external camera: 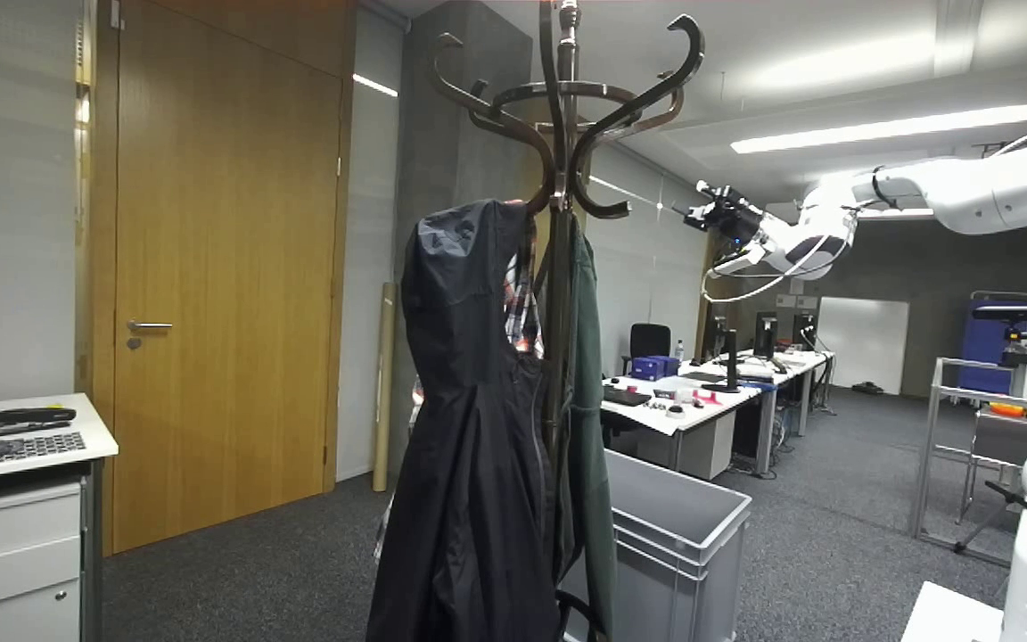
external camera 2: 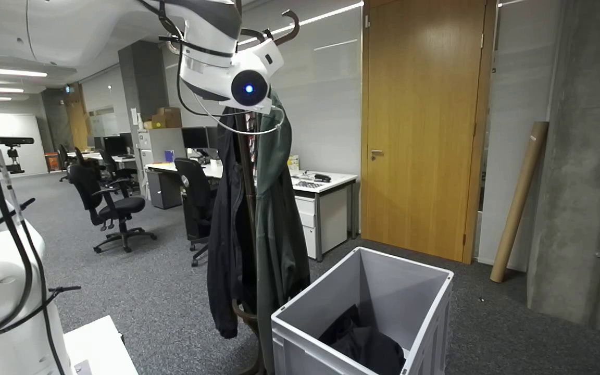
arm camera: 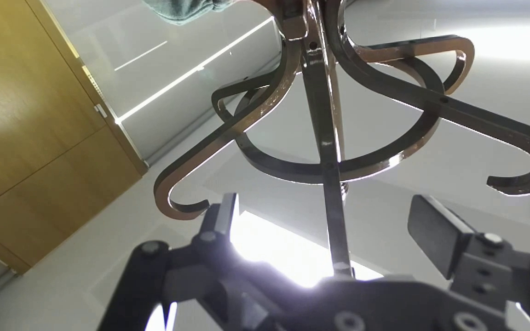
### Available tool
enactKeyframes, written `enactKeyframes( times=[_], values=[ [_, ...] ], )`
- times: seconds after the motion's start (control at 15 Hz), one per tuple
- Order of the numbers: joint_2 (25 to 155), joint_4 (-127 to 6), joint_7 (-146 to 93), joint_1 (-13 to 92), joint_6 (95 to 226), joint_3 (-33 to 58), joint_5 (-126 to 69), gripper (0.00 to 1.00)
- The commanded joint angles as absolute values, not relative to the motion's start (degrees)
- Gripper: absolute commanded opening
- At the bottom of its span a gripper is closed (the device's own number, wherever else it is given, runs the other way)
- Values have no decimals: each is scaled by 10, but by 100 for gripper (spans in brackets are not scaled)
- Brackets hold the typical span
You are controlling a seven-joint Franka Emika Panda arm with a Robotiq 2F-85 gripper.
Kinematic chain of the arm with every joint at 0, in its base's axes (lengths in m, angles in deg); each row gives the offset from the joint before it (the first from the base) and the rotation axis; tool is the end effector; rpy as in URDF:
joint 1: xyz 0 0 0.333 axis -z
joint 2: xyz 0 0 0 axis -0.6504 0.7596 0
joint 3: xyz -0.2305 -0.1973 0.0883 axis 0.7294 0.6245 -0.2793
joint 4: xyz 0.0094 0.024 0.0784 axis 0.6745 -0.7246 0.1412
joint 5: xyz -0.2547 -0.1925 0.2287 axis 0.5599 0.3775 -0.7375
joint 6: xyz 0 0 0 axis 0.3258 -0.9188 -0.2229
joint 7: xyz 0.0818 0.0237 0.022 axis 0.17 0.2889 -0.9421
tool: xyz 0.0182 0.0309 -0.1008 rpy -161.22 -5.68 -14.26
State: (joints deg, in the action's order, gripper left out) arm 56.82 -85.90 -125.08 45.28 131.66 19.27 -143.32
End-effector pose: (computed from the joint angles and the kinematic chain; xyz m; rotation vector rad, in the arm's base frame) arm 0.4954 -0.0767 0.6782 -1.3185 -0.4734 -1.6696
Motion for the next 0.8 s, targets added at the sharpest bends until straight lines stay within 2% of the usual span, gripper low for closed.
enactKeyframes(
  times=[0.0, 0.73],
  values=[
    [589, -827, -1267, 469, 1308, 177, -1452, 100],
    [611, -779, -1297, 464, 1318, 163, -1477, 100]
  ],
)
